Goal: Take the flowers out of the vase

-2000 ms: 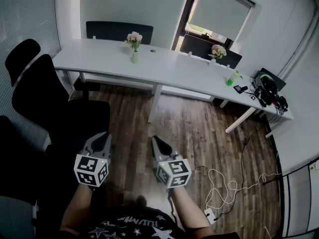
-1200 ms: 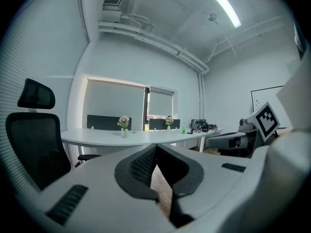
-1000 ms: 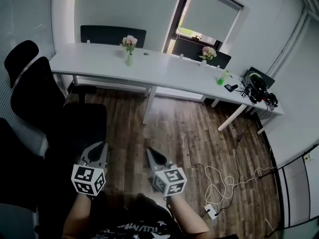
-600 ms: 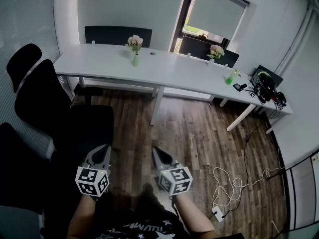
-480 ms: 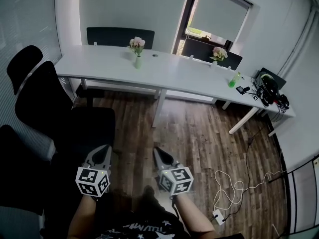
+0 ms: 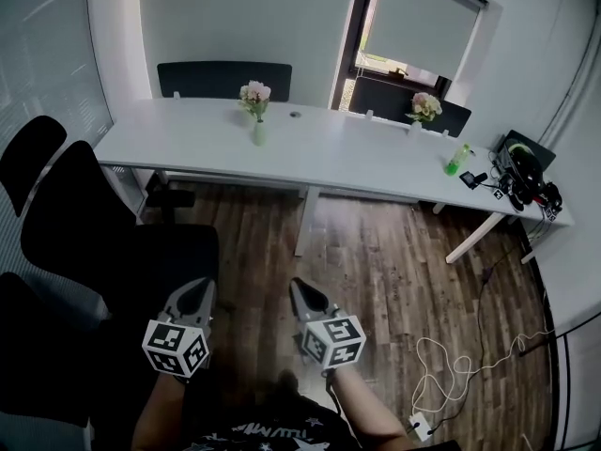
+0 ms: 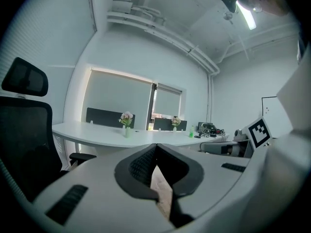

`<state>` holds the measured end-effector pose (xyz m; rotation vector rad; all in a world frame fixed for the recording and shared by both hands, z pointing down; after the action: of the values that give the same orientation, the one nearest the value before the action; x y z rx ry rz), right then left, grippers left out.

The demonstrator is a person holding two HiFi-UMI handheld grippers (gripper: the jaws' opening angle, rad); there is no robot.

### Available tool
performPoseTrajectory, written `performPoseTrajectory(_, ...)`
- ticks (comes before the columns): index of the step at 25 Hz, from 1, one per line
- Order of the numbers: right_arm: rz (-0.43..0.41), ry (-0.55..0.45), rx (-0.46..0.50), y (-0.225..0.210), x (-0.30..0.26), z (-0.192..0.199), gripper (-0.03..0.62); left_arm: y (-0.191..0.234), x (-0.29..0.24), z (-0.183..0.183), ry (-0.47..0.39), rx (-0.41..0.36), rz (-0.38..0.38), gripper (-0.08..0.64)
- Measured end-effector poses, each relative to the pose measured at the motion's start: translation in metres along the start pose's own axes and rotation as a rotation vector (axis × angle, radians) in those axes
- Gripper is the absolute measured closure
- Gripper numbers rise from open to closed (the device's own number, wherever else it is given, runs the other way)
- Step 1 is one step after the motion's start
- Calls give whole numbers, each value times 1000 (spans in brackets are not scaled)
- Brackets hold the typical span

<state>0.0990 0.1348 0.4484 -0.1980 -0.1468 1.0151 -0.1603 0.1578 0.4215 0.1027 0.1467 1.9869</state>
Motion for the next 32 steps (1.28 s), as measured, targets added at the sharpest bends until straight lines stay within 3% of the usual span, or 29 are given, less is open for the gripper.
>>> performPoseTrajectory(19, -93, -31, -21, -113, -76, -37, 591, -16, -127, -9, -33, -9, -67, 551)
performPoseTrajectory(32, -60, -26, -26, -149, -111, -35, 591, 9, -189, -14, -43, -24, -37, 552)
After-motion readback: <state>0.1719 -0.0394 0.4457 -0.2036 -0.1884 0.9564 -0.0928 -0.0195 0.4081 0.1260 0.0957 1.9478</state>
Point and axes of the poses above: the fingertips, and each gripper's own axes: x backward along the fingers, y to its left, z out of its underside, the point moved 9 cm from there along x, backward along the fingers, and after that the axes turned 11 degrees about -y, right-handed, at the moved point
